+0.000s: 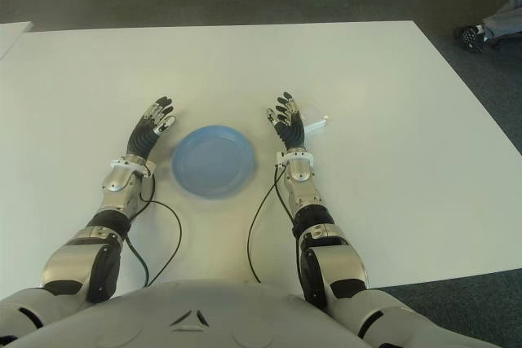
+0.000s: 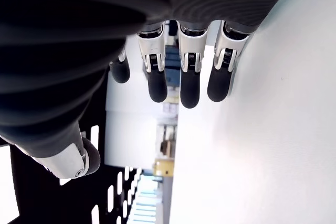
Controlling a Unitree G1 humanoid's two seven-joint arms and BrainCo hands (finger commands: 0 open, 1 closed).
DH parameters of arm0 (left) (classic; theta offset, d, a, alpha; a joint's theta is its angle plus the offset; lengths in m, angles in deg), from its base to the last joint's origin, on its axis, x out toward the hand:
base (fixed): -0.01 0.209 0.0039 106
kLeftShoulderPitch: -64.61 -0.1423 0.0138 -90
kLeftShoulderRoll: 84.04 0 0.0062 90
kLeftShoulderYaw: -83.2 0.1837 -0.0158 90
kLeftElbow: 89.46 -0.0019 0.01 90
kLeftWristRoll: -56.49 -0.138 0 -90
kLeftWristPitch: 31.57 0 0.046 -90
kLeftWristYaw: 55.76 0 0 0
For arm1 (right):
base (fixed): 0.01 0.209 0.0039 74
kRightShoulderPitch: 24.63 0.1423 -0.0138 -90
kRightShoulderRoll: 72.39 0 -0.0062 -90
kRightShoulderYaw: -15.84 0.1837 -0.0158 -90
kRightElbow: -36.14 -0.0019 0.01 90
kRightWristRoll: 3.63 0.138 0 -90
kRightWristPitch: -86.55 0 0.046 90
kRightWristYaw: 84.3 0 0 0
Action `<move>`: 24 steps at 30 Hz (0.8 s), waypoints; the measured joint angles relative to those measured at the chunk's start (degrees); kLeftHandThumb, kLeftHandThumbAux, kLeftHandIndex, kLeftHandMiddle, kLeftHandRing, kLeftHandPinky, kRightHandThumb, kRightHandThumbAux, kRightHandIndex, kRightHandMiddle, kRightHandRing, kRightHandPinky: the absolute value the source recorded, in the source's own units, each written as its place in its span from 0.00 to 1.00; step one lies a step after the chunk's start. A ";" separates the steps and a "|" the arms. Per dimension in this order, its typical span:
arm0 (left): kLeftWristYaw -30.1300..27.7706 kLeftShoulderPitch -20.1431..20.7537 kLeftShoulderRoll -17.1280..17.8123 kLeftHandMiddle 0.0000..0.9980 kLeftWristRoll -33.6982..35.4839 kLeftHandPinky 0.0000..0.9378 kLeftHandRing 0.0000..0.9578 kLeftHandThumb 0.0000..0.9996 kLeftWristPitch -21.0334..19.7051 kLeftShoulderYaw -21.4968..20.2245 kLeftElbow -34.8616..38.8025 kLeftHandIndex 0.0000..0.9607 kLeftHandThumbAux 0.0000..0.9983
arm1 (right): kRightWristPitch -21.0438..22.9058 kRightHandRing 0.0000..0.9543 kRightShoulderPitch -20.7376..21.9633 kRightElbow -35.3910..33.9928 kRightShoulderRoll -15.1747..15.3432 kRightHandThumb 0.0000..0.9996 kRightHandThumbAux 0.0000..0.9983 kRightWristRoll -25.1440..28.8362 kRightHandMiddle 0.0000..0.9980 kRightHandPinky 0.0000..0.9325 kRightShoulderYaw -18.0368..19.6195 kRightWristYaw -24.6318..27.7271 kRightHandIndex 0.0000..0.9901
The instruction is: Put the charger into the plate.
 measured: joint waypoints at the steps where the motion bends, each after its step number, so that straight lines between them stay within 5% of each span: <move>1: 0.00 0.00 -0.01 0.06 0.02 0.08 0.06 0.00 -0.07 -0.02 0.02 0.00 0.53 | 0.00 0.18 0.00 0.00 0.00 0.20 0.63 0.00 0.17 0.17 0.00 0.00 0.02; 15: 0.00 -0.11 -0.17 0.06 0.16 0.08 0.06 0.00 -0.18 -0.08 0.40 0.00 0.53 | -0.15 0.17 -0.17 -0.31 0.00 0.20 0.62 0.01 0.16 0.14 -0.02 0.11 0.02; 24: 0.00 -0.19 -0.22 0.05 0.14 0.08 0.06 0.00 0.15 -0.02 0.80 0.00 0.52 | 10.31 0.15 -7.19 -22.04 -0.32 0.18 0.55 -1.43 0.14 0.15 -3.52 2.33 0.02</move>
